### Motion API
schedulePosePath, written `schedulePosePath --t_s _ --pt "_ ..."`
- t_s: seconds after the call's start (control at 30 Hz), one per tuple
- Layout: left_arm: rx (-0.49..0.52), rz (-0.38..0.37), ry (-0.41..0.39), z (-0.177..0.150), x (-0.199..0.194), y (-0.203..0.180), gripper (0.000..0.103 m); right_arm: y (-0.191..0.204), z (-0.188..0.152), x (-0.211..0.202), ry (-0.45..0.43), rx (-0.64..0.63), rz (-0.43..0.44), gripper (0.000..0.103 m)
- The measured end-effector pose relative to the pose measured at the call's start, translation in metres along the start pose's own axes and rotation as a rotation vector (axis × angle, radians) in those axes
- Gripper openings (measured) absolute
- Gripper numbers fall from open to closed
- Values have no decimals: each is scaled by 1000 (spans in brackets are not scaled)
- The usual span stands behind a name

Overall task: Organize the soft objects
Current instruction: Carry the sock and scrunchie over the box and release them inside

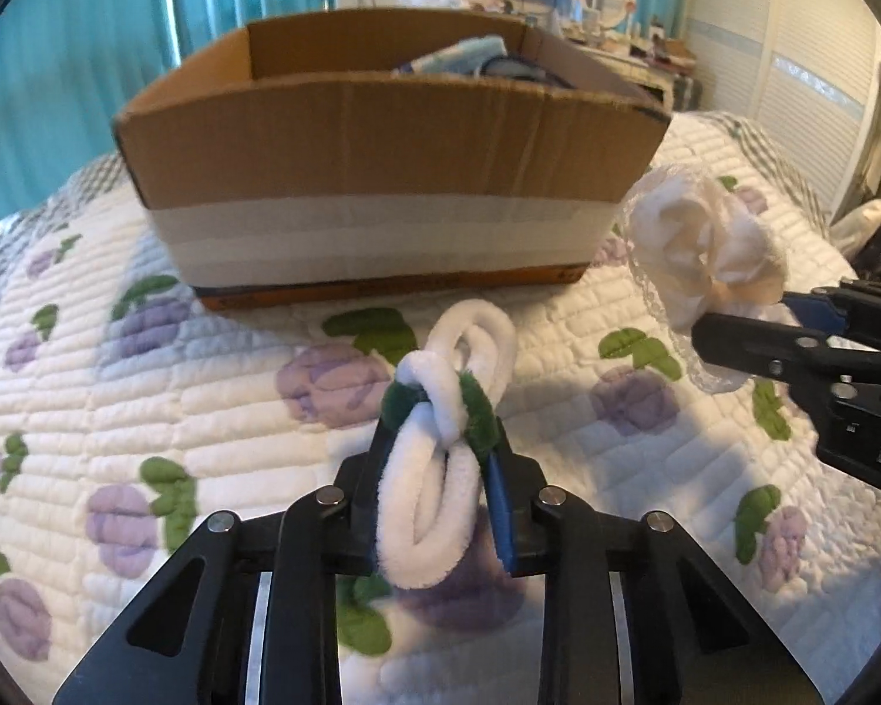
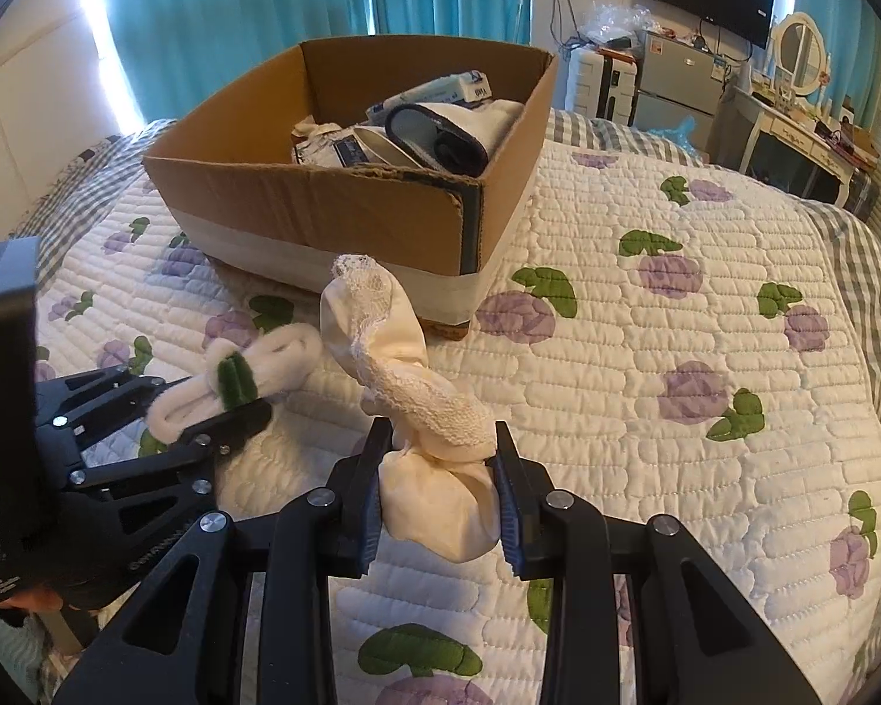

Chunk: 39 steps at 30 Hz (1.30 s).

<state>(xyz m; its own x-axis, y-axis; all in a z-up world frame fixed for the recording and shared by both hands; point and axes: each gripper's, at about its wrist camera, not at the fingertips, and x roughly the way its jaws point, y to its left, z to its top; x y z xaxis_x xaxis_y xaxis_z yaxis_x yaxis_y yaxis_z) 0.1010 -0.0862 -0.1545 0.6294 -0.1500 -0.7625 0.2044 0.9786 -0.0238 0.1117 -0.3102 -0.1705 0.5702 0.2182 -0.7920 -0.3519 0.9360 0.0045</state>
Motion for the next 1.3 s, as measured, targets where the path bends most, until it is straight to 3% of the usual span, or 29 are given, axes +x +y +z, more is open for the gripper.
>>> schedulePosePath --t_s 0.37,0.9,1.1,1.3 --pt "-40 1 -98 15 -63 8 27 16 7 -36 -67 -24 -11 31" --pt "-5 49 -289 56 -162 -2 27 49 35 -143 -255 -88 -2 31" --pt "-1 47 -331 78 -172 6 27 53 59 -171 -318 -110 -3 31" --pt "-10 44 -336 109 -152 15 27 49 92 -177 -373 -133 -20 31"
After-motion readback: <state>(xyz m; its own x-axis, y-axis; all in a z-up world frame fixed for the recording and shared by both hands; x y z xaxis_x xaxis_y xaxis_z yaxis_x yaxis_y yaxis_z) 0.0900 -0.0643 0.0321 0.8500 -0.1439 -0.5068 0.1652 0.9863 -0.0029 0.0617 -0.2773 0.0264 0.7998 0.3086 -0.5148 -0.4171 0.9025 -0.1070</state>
